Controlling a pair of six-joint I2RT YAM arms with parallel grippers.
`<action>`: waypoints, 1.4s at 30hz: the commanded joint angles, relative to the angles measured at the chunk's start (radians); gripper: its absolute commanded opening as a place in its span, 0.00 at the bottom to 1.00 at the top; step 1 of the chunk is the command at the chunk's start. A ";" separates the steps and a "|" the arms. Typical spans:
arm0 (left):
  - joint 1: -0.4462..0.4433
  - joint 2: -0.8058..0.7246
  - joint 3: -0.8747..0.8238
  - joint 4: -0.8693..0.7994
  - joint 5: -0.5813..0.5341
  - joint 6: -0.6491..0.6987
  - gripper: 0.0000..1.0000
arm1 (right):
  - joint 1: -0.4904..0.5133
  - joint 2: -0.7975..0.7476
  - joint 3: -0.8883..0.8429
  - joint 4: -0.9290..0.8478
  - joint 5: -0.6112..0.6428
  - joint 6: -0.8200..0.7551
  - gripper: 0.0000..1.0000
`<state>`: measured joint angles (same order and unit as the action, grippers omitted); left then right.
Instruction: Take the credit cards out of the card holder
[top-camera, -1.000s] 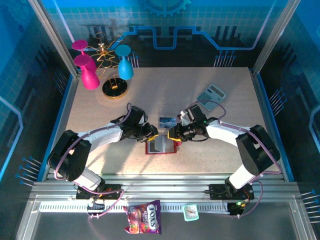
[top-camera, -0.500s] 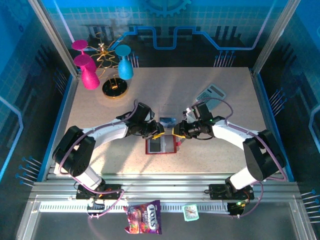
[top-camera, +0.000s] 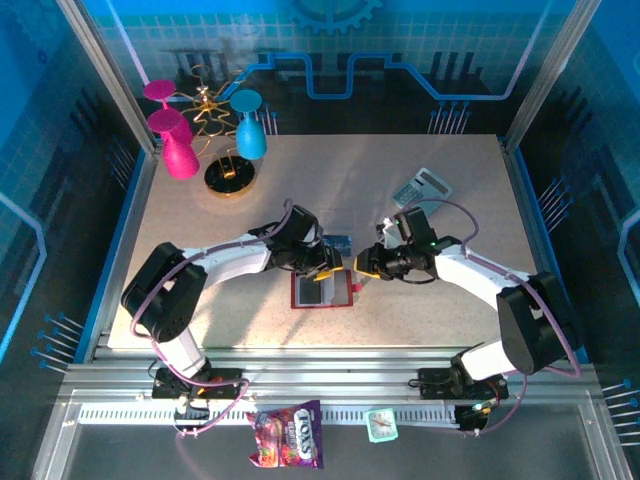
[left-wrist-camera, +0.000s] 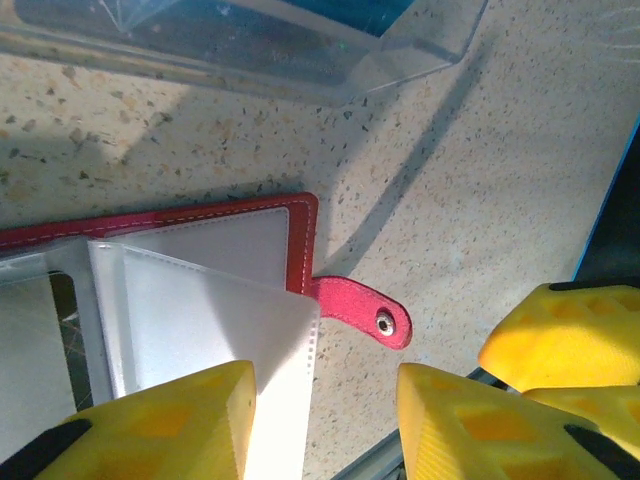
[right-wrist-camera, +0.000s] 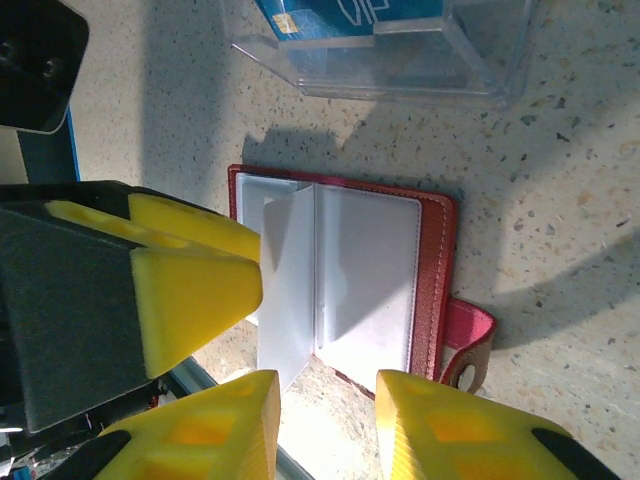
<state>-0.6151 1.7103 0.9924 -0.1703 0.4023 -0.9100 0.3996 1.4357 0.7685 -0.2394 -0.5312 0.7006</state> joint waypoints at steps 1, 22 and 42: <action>-0.016 0.034 0.023 -0.004 0.016 0.013 0.44 | -0.021 -0.030 -0.014 -0.033 -0.009 -0.023 0.32; -0.043 0.108 0.021 0.045 0.025 -0.009 0.45 | -0.042 -0.034 -0.025 -0.038 -0.019 -0.029 0.32; 0.034 -0.120 -0.066 -0.025 -0.006 0.028 0.46 | 0.052 0.062 0.082 -0.025 -0.007 0.006 0.32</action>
<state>-0.5995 1.6268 0.9627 -0.1600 0.3981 -0.9066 0.4252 1.4723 0.8143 -0.2535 -0.5320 0.6952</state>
